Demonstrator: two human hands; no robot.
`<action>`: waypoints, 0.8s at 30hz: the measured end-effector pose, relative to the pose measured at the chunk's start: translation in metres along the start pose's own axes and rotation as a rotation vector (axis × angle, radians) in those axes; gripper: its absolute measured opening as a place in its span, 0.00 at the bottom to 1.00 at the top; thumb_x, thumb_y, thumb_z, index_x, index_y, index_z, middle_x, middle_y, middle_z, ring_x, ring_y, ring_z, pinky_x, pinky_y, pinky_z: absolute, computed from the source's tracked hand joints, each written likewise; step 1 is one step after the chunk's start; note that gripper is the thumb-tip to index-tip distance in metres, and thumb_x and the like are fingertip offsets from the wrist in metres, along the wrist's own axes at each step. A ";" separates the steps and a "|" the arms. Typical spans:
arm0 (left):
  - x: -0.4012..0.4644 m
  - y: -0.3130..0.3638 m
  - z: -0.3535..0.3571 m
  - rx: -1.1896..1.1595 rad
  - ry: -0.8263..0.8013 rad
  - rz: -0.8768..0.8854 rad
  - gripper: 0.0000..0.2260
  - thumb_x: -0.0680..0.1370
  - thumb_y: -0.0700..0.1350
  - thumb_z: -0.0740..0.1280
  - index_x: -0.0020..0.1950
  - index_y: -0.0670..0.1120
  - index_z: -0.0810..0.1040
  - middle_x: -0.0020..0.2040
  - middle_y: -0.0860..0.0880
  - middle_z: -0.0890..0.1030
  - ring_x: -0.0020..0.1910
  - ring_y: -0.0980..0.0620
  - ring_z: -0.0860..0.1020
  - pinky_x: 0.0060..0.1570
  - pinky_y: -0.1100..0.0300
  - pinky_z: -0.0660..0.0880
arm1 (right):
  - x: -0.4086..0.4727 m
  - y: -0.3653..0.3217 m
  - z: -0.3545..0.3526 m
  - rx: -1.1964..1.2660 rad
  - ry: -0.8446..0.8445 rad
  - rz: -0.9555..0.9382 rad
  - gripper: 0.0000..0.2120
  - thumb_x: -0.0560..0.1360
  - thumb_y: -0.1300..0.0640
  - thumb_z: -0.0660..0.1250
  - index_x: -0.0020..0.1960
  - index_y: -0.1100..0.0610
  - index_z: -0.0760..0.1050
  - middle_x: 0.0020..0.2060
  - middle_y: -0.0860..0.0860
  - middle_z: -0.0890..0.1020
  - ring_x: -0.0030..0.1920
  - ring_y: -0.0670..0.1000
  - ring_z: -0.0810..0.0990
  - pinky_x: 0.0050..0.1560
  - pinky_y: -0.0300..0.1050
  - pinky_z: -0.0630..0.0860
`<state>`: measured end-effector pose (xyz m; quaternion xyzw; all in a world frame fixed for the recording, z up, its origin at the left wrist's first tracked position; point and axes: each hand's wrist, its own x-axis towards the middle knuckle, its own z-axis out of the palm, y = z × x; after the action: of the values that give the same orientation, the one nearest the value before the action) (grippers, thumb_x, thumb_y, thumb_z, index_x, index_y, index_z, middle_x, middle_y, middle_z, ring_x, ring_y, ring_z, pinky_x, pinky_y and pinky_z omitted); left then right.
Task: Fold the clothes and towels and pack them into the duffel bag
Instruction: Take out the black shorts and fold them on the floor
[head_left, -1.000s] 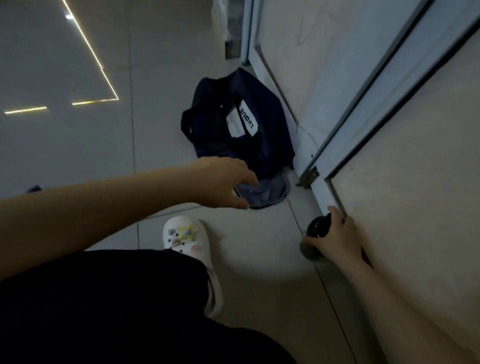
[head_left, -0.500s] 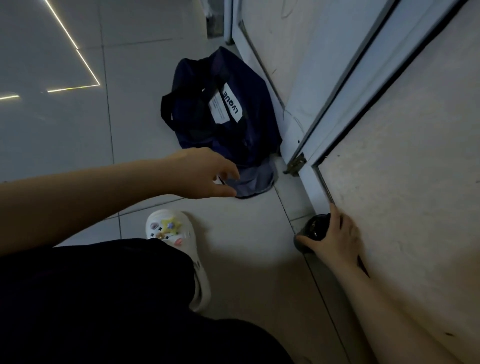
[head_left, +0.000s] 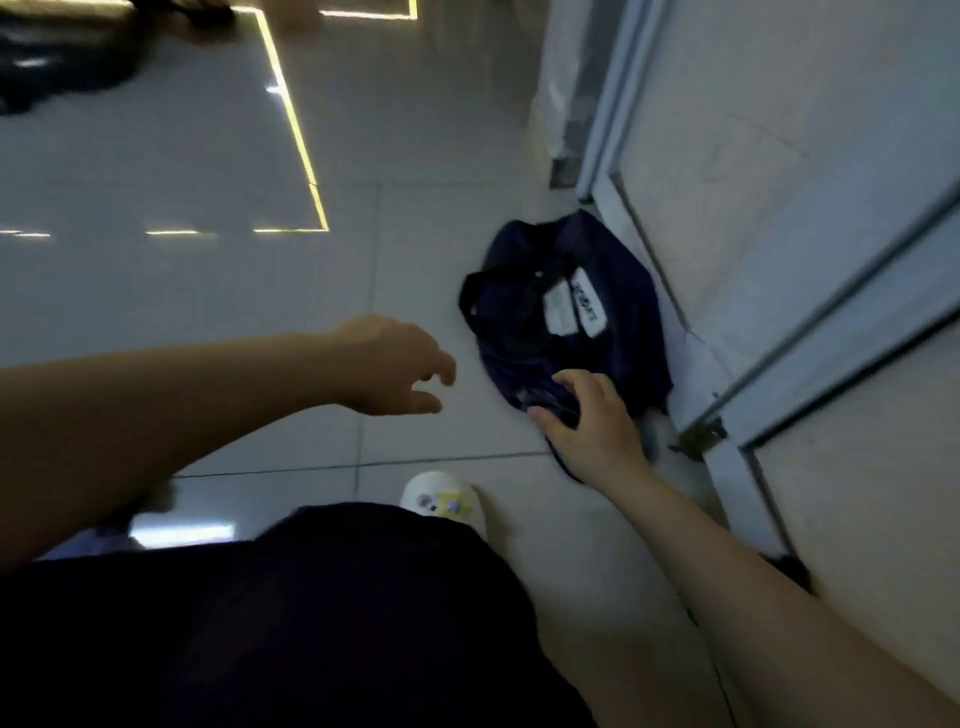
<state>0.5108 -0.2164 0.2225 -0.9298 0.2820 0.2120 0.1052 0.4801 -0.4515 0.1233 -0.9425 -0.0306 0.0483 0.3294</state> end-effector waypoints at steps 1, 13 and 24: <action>-0.015 -0.019 0.009 -0.014 -0.006 -0.049 0.19 0.80 0.59 0.57 0.70 0.57 0.67 0.63 0.56 0.74 0.63 0.54 0.71 0.56 0.59 0.69 | 0.012 -0.026 0.008 0.022 -0.052 -0.045 0.21 0.76 0.47 0.67 0.65 0.54 0.69 0.60 0.50 0.71 0.58 0.51 0.72 0.59 0.51 0.72; -0.179 -0.182 0.239 -0.488 -0.056 -0.795 0.10 0.76 0.55 0.66 0.54 0.53 0.78 0.53 0.51 0.80 0.50 0.50 0.77 0.42 0.59 0.71 | 0.090 -0.310 0.172 -0.723 -0.922 -0.727 0.26 0.78 0.43 0.63 0.72 0.52 0.64 0.65 0.53 0.73 0.63 0.54 0.72 0.53 0.43 0.65; -0.198 -0.217 0.435 -0.580 -0.091 -1.189 0.36 0.75 0.65 0.60 0.78 0.59 0.46 0.78 0.51 0.49 0.77 0.46 0.50 0.69 0.35 0.53 | 0.137 -0.351 0.430 -0.048 -1.099 -0.250 0.34 0.78 0.54 0.66 0.77 0.52 0.52 0.71 0.57 0.67 0.58 0.60 0.77 0.44 0.46 0.78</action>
<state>0.3400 0.1933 -0.0571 -0.9078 -0.3524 0.2242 -0.0383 0.5589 0.1009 -0.0022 -0.7752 -0.3101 0.4919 0.2468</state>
